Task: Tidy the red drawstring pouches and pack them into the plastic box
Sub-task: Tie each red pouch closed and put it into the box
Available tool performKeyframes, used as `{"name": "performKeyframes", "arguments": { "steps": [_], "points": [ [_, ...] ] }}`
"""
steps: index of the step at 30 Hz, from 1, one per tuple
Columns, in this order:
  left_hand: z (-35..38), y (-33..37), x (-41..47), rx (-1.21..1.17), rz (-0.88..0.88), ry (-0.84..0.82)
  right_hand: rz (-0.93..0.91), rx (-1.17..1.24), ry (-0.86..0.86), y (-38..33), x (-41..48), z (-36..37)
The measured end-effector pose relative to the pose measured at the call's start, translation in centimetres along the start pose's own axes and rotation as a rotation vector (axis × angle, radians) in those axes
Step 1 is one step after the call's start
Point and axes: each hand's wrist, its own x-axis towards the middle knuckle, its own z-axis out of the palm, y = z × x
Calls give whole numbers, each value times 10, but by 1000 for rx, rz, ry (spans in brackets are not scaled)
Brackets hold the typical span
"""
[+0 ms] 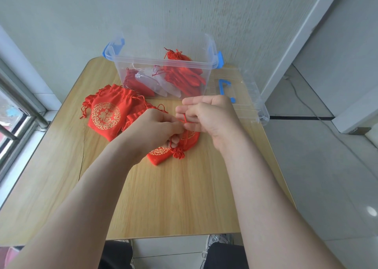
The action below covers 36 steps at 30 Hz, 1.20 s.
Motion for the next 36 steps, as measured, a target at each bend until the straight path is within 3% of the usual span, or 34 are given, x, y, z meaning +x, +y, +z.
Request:
{"name": "performKeyframes", "arguments": {
  "steps": [17, 22, 28, 36],
  "points": [
    [-2, -3, 1, 8, 25, -9, -37, -157, -21, 1, 0, 2],
    [-5, -5, 4, -119, -41, 64, -130, -370, 16, 6, 2, 1],
    [-7, -7, 5, -166, -71, 85, -332, -688, -97, 5, 1, -4],
    [-14, -11, 5, -129, -56, 80, -439, -721, -125, 12, 5, -6]
  ]
}}
